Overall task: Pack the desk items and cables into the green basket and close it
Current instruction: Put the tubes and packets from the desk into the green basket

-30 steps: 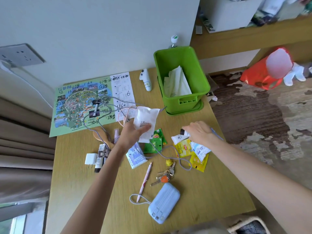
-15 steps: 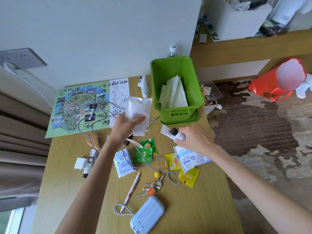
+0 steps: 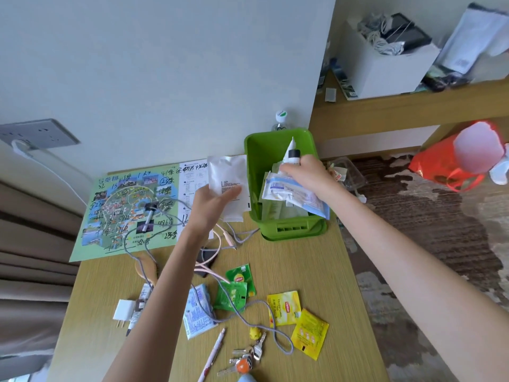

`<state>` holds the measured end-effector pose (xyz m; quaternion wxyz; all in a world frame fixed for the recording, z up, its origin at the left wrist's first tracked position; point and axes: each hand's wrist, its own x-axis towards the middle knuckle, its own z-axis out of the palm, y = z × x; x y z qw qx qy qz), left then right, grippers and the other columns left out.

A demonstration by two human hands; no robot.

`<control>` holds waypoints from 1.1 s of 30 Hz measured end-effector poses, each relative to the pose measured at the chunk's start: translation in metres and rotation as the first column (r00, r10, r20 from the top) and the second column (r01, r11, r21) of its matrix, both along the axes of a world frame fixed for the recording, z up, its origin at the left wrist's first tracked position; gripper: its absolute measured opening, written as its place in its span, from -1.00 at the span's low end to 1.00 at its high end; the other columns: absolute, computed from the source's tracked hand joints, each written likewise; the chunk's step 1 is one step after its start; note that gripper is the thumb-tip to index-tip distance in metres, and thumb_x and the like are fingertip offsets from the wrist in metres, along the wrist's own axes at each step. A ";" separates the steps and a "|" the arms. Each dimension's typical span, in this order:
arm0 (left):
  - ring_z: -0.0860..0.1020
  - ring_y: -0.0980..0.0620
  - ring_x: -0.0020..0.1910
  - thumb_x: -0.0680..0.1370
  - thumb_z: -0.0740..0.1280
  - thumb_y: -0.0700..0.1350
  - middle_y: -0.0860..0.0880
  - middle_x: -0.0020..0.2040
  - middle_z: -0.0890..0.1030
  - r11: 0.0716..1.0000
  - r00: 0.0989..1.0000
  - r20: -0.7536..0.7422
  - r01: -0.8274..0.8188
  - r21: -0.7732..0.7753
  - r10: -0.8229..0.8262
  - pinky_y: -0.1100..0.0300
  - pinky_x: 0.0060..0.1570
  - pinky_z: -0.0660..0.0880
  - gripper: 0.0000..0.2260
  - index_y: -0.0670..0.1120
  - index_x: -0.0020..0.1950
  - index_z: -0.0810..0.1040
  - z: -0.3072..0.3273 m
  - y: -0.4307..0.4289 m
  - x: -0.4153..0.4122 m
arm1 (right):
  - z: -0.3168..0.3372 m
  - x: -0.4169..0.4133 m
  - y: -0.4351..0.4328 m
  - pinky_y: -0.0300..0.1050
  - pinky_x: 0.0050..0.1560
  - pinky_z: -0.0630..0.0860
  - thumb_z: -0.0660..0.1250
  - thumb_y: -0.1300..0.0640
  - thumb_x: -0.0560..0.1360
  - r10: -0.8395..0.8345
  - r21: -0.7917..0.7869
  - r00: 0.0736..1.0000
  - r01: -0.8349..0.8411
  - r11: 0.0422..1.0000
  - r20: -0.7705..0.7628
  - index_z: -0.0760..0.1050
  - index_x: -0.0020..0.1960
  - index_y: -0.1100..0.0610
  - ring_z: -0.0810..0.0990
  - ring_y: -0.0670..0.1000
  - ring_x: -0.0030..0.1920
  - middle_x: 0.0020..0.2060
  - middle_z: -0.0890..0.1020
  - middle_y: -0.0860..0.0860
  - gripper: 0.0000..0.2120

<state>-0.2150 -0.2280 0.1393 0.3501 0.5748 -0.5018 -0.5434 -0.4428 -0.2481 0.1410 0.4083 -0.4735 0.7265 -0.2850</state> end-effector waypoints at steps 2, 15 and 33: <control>0.66 -0.08 -0.16 0.48 0.46 -0.13 -0.13 -0.15 0.69 1.000 1.000 0.007 -0.026 -0.002 0.026 0.04 -0.08 0.60 -0.95 -0.09 -0.15 0.64 0.001 -0.009 -0.001 | -0.012 0.007 -0.020 -0.18 -0.44 0.21 0.34 0.10 0.43 0.010 0.056 1.000 -0.010 0.998 -0.003 0.36 -0.32 0.08 0.35 -0.03 -0.46 -0.47 0.38 -0.04 -0.79; 0.67 0.14 -0.29 0.46 0.48 -0.14 0.07 -0.29 0.71 0.999 0.999 0.006 -0.047 0.027 0.047 0.31 -0.32 0.57 -0.95 -0.04 -0.18 0.65 -0.026 -0.049 -0.007 | -0.056 0.012 -0.048 -0.05 -0.17 0.41 0.34 -0.30 0.44 0.286 0.190 0.875 -0.227 0.955 -0.390 0.17 0.46 0.18 0.55 0.15 0.05 0.16 0.56 0.11 -0.19; 0.62 0.00 -0.13 0.42 0.52 -0.06 -0.05 -0.09 0.65 0.992 0.970 0.236 0.082 -0.099 -0.057 0.13 -0.17 0.57 -0.67 -0.18 0.07 0.53 -0.021 -0.060 -0.090 | -0.038 -0.020 0.008 -0.08 0.09 0.50 0.35 0.30 0.49 -0.223 -0.370 0.725 -0.047 0.928 -0.652 0.42 0.24 0.22 0.48 0.10 0.16 0.15 0.47 0.11 -0.67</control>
